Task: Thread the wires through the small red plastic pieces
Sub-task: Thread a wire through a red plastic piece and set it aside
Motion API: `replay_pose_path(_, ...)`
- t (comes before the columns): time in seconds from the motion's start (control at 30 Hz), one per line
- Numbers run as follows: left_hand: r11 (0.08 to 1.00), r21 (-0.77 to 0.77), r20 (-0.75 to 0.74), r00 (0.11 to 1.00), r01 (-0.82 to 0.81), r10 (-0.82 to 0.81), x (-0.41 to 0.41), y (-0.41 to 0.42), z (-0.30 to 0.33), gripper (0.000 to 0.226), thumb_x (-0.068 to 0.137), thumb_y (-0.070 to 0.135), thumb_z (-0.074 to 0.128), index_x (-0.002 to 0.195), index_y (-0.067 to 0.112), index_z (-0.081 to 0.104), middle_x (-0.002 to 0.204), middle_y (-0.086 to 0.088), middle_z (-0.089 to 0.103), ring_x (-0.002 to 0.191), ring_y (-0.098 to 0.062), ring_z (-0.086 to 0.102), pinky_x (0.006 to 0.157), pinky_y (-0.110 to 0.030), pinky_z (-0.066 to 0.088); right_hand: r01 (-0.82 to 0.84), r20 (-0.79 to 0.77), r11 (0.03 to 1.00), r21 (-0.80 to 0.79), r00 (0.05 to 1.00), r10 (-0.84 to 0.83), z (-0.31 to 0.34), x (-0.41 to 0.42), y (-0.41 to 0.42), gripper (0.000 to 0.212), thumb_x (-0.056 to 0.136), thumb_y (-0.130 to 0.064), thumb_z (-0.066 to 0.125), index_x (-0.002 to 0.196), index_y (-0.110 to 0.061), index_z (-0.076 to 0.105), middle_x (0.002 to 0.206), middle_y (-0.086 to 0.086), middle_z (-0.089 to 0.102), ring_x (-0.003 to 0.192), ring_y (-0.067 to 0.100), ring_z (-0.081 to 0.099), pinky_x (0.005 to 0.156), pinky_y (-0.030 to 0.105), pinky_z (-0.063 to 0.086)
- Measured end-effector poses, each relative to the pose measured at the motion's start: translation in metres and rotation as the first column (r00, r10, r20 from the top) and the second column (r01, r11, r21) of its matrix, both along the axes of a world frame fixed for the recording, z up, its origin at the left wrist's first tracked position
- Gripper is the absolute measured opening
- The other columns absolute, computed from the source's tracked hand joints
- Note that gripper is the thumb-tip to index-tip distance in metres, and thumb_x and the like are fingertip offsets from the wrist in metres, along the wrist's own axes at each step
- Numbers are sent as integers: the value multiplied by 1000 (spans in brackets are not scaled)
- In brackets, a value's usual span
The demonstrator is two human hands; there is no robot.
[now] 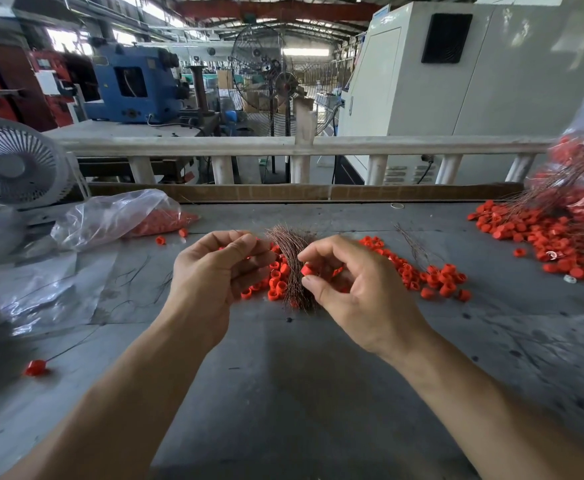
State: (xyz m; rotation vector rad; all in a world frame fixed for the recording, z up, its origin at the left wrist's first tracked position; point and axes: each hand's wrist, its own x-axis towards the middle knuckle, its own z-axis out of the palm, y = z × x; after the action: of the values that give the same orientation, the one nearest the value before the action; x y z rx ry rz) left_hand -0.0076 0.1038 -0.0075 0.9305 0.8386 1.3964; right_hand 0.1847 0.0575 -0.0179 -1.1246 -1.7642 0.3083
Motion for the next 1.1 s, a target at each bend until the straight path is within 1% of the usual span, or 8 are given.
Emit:
replay_pose_path(0.17,1000,2,-42,999,0,1,1,0,1,7,94,11,68,99,6,69,88,-11,77,76,-18,73,70,-29,62,39,119,998,56,992,-46,2,4,2,21,86,-13,79,101,-26,74,91,-19,62,86,4,61,74,8,41)
replay_pose_path(0.3,1000,-1,-95,995,-16,15,2,1,2,10,96,14,67,100,6,71,86,-10,76,70,-19,70,62,-29,61,266,126,958,112,952,-279,5,22,10,17,86,-13,78,99,-22,73,89,-16,62,79,2,58,75,15,46)
replay_pose_path(0.47,998,39,-229,972,-44,51,2,3,-2,11,98,8,63,97,7,74,84,-10,76,67,-19,69,60,-30,59,652,130,758,-9,752,-646,12,76,21,13,88,-17,74,98,-24,74,94,-5,75,90,21,69,83,37,56)
replay_pose_path(0.6,996,60,-310,948,-59,75,1,5,-5,13,98,9,64,93,10,76,82,-9,77,65,-18,69,58,-28,59,807,187,558,-194,588,-787,10,130,22,12,88,-16,71,97,-25,73,105,4,76,101,32,68,88,42,55)
replay_pose_path(0.73,994,73,-375,922,-76,98,2,5,-6,12,97,5,64,92,8,74,76,-7,76,62,-16,68,54,-25,58,839,273,439,-321,526,-805,0,154,23,17,86,-12,72,97,-24,76,112,9,75,103,35,68,91,41,55)
replay_pose_path(0.9,989,101,-496,856,-112,147,2,7,-8,14,97,5,63,90,10,74,77,-8,77,54,-7,63,44,-18,48,815,288,420,-399,546,-787,-4,154,25,24,83,-9,73,74,-30,67,102,7,75,95,33,69,89,45,58)
replay_pose_path(1.0,981,153,-608,772,-118,187,0,9,-12,16,96,10,64,87,17,75,68,2,75,43,3,54,34,-11,35,802,281,414,-430,555,-783,-3,153,25,28,81,-7,73,68,-30,65,93,6,75,89,31,69,85,44,59)
replay_pose_path(1.1,977,186,-685,700,-100,202,-2,11,-15,18,93,14,66,80,21,75,68,4,74,50,-5,55,38,-18,38,789,309,404,-463,571,-761,-1,149,23,27,79,-5,70,69,-30,66,86,3,74,83,28,69,83,43,60)
